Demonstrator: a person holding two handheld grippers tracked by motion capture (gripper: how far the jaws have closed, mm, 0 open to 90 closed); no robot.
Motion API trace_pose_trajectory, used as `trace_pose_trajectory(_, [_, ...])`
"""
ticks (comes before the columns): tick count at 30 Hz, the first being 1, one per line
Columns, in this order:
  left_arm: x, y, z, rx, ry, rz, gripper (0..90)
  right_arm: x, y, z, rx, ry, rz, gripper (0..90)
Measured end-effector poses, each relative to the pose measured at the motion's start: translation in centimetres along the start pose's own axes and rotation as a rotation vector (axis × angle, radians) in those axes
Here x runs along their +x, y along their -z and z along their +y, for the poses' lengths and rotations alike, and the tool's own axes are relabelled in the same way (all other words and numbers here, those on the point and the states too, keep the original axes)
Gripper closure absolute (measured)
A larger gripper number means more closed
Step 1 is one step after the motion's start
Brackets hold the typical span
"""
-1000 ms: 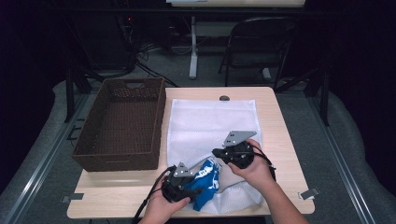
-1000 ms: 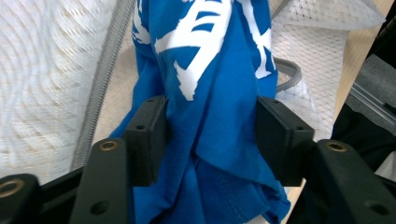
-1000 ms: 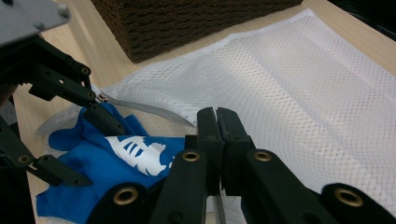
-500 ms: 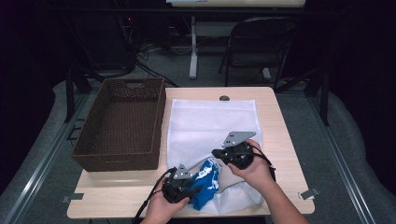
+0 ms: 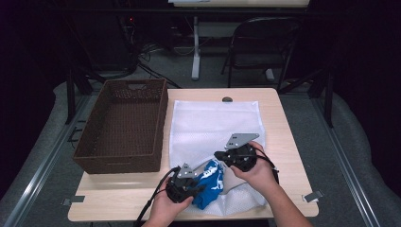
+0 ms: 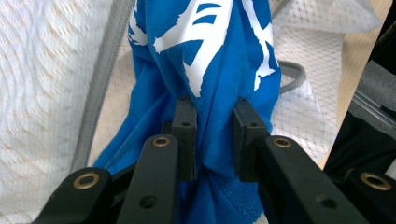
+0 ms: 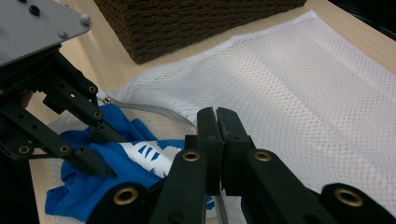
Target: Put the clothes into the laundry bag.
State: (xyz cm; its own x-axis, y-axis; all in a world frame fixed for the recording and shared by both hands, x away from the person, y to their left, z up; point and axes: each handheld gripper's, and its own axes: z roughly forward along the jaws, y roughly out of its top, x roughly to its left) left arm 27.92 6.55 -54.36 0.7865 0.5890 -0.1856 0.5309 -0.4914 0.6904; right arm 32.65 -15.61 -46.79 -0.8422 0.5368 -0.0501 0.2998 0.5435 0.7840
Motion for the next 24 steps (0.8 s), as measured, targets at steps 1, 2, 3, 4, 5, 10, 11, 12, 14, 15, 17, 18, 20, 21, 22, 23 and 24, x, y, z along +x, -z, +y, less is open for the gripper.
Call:
trace_pose_trajectory(1, [0.1,0.1,0.1,0.002,-0.004,0.002,75.0,0.0,0.0,0.0,0.0,0.0,0.0,88.9])
trace_pose_trajectory(2, [0.2,0.1,0.3,-0.006,0.002,0.006,75.0,0.0,0.0,0.0,0.0,0.0,0.001,89.0])
trace_pose_trajectory(3, [0.3,0.1,0.4,-0.008,0.002,0.004,75.1,0.1,0.0,0.1,-0.001,0.002,0.002,89.0])
trace_pose_trajectory(4, [0.3,0.2,0.5,-0.014,0.003,0.009,75.2,0.1,0.0,0.1,-0.001,0.004,0.003,89.0])
trace_pose_trajectory(5, [0.4,0.2,0.7,-0.021,0.011,0.009,75.2,0.1,0.0,0.1,-0.001,0.004,0.003,89.0])
trace_pose_trajectory(10, [0.6,0.2,1.4,-0.044,0.028,0.018,75.3,0.2,-0.1,0.2,-0.001,0.003,0.006,88.9])
trace_pose_trajectory(11, [0.7,0.2,1.6,-0.04,0.024,0.02,75.3,0.3,-0.1,0.2,-0.002,0.003,0.006,88.9])
trace_pose_trajectory(12, [0.7,0.1,1.6,-0.046,0.028,0.023,75.3,0.3,-0.1,0.2,-0.002,0.004,0.007,88.9])
trace_pose_trajectory(14, [0.7,-0.1,1.9,-0.044,0.03,0.024,75.3,0.3,0.0,0.2,-0.004,0.005,0.007,88.9])
trace_pose_trajectory(15, [0.6,-0.3,2.0,-0.048,0.033,0.03,75.3,0.3,0.0,0.2,-0.004,0.006,0.008,88.9])
trace_pose_trajectory(17, [0.6,-0.5,2.2,-0.052,0.038,0.033,75.3,0.3,0.0,0.2,-0.006,0.007,0.008,89.0])
trace_pose_trajectory(18, [0.7,-0.6,2.3,-0.047,0.035,0.03,75.3,0.3,0.0,0.2,-0.006,0.006,0.009,88.9])
trace_pose_trajectory(20, [0.8,-0.8,2.5,-0.052,0.037,0.034,75.2,0.3,0.0,0.2,-0.007,0.003,0.009,88.9])
trace_pose_trajectory(21, [0.8,-0.9,2.5,-0.055,0.041,0.036,75.3,0.3,0.0,0.2,-0.006,0.002,0.009,89.0])
trace_pose_trajectory(22, [0.7,-1.0,2.5,-0.06,0.044,0.044,75.3,0.3,0.0,0.2,-0.007,0.001,0.009,89.0])
trace_pose_trajectory(23, [0.8,-1.1,2.5,-0.054,0.04,0.048,75.3,0.3,0.0,0.2,-0.006,0.001,0.008,89.0])
trace_pose_trajectory(24, [0.8,-1.3,2.5,-0.057,0.043,0.053,75.2,0.2,0.0,0.2,-0.005,0.003,0.008,89.0])
